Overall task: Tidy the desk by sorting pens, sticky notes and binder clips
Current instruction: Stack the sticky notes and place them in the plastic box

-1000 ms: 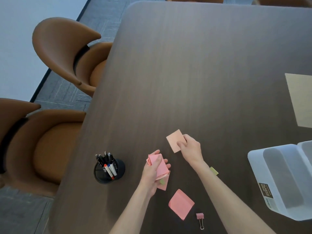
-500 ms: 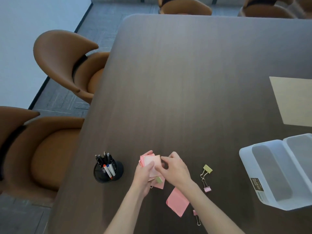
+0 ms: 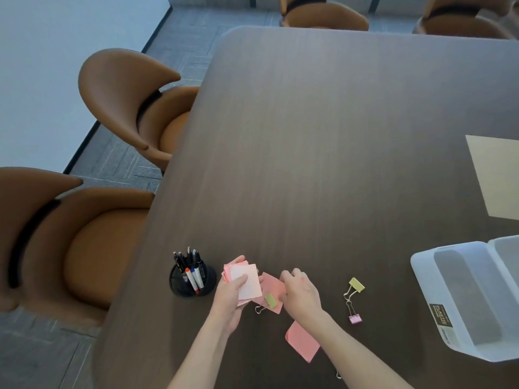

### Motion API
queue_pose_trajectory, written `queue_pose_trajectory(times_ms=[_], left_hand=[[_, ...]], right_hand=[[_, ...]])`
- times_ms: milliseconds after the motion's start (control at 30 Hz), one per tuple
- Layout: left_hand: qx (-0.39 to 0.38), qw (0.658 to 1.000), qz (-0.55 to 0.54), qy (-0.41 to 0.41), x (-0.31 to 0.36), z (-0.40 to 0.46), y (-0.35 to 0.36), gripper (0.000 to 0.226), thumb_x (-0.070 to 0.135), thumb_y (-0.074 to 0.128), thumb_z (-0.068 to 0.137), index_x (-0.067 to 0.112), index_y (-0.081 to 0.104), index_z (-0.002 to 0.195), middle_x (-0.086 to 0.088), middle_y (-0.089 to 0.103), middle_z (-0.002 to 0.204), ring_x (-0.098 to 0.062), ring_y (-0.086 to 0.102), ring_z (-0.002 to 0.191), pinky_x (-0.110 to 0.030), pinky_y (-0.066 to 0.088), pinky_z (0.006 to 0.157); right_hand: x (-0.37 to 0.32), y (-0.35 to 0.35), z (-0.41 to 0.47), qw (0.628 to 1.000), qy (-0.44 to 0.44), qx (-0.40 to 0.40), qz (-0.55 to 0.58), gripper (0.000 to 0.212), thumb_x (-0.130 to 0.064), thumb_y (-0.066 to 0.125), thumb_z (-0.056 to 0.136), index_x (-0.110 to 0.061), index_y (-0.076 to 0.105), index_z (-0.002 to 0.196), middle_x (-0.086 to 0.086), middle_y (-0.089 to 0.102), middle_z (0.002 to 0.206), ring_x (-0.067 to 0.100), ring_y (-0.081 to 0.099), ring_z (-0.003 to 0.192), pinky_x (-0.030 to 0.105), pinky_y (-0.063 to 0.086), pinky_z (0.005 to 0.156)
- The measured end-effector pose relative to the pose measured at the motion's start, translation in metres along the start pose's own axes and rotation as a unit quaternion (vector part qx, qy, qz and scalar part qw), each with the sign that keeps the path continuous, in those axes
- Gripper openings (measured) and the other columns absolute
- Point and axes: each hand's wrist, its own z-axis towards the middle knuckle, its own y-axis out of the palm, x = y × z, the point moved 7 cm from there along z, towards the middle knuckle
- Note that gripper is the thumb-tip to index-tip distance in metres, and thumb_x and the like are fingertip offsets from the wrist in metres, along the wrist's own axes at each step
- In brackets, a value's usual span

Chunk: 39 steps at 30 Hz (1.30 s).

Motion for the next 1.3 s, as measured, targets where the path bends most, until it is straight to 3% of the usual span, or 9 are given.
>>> queue_pose_trajectory(times_ms=[233, 400, 500, 633, 767, 867, 967, 1100, 1300], left_hand=[[-0.012, 1.000, 0.020, -0.011, -0.006, -0.002, 0.009, 0.058, -0.010, 0.055, 0.093, 0.033, 0.059, 0.132, -0.013, 0.062, 0.123, -0.033, 0.067, 0.111, -0.049, 0.058, 0.087], [-0.047, 0.998, 0.029, -0.027, -0.016, -0.006, 0.033, 0.040, 0.013, 0.067, 0.094, 0.031, 0.062, 0.129, -0.016, 0.071, 0.116, -0.034, 0.067, 0.107, -0.056, 0.054, 0.092], [-0.089, 0.995, 0.034, -0.039, -0.019, -0.013, 0.052, 0.042, 0.034, 0.071, 0.090, 0.030, 0.059, 0.130, -0.011, 0.076, 0.111, -0.033, 0.062, 0.090, -0.045, 0.052, 0.073], [-0.114, 0.992, 0.022, -0.039, -0.025, -0.013, 0.064, 0.043, 0.028, 0.070, 0.090, 0.029, 0.057, 0.132, -0.016, 0.069, 0.118, -0.030, 0.069, 0.101, -0.050, 0.058, 0.087], [-0.111, 0.992, 0.041, -0.044, -0.031, -0.009, 0.064, 0.043, 0.004, 0.057, 0.098, 0.028, 0.056, 0.134, -0.021, 0.069, 0.118, -0.034, 0.069, 0.105, -0.058, 0.055, 0.094], [-0.088, 0.994, 0.038, -0.051, -0.033, -0.007, 0.060, 0.048, -0.005, 0.047, 0.098, 0.025, 0.057, 0.133, -0.022, 0.070, 0.119, -0.039, 0.070, 0.107, -0.058, 0.055, 0.094], [-0.080, 0.995, 0.028, -0.051, -0.035, -0.010, 0.058, 0.048, -0.008, 0.043, 0.097, 0.023, 0.059, 0.130, -0.024, 0.069, 0.118, -0.040, 0.073, 0.100, -0.053, 0.059, 0.086], [-0.082, 0.995, 0.015, -0.050, -0.039, -0.012, 0.057, 0.039, 0.000, 0.049, 0.099, 0.021, 0.062, 0.129, -0.023, 0.069, 0.110, -0.040, 0.071, 0.095, -0.052, 0.058, 0.085], [-0.081, 0.995, 0.019, -0.054, -0.041, -0.017, 0.053, 0.032, 0.010, 0.053, 0.100, 0.022, 0.062, 0.129, -0.022, 0.070, 0.111, -0.039, 0.071, 0.098, -0.054, 0.055, 0.089]], right_hand=[[0.032, -0.043, -0.016, 0.973, 0.056, 0.132, 0.180, 0.014, -0.021, 0.059, 0.095, -0.017, 0.072, 0.093, -0.004, 0.066, 0.087, 0.014, 0.063, 0.082, 0.030, 0.051, 0.073], [0.045, -0.053, -0.043, 0.850, 0.160, 0.080, 0.495, 0.011, -0.016, 0.067, 0.091, -0.024, 0.066, 0.097, -0.004, 0.074, 0.085, 0.012, 0.069, 0.074, 0.028, 0.052, 0.064], [0.042, -0.046, -0.051, 0.808, 0.160, 0.038, 0.566, 0.014, -0.011, 0.069, 0.087, -0.016, 0.065, 0.100, 0.009, 0.076, 0.085, 0.012, 0.065, 0.066, 0.028, 0.046, 0.056], [0.034, -0.036, -0.056, 0.847, 0.151, 0.019, 0.510, 0.011, -0.023, 0.072, 0.080, -0.024, 0.069, 0.091, 0.001, 0.076, 0.076, 0.012, 0.068, 0.064, 0.033, 0.052, 0.064], [0.032, -0.038, -0.056, 0.905, 0.106, 0.026, 0.411, 0.009, -0.035, 0.071, 0.079, -0.034, 0.074, 0.088, -0.007, 0.073, 0.072, 0.005, 0.067, 0.072, 0.021, 0.048, 0.065], [0.047, -0.039, -0.058, 0.935, 0.099, 0.063, 0.334, 0.017, -0.042, 0.067, 0.084, -0.031, 0.074, 0.095, -0.011, 0.070, 0.085, 0.005, 0.063, 0.082, 0.019, 0.043, 0.068], [0.059, -0.020, -0.064, 0.985, 0.087, 0.049, 0.142, 0.034, -0.047, 0.062, 0.084, -0.025, 0.063, 0.110, -0.005, 0.059, 0.104, 0.015, 0.058, 0.099, 0.029, 0.046, 0.075], [0.049, 0.020, -0.078, 0.997, 0.059, -0.007, -0.042, 0.053, -0.026, 0.071, 0.076, -0.021, 0.052, 0.126, 0.003, 0.048, 0.120, 0.023, 0.053, 0.102, 0.030, 0.050, 0.077], [0.049, 0.026, -0.073, 0.996, 0.085, 0.005, -0.003, 0.057, -0.004, 0.057, 0.084, -0.023, 0.042, 0.135, 0.004, 0.052, 0.119, 0.023, 0.053, 0.106, 0.032, 0.048, 0.080]])
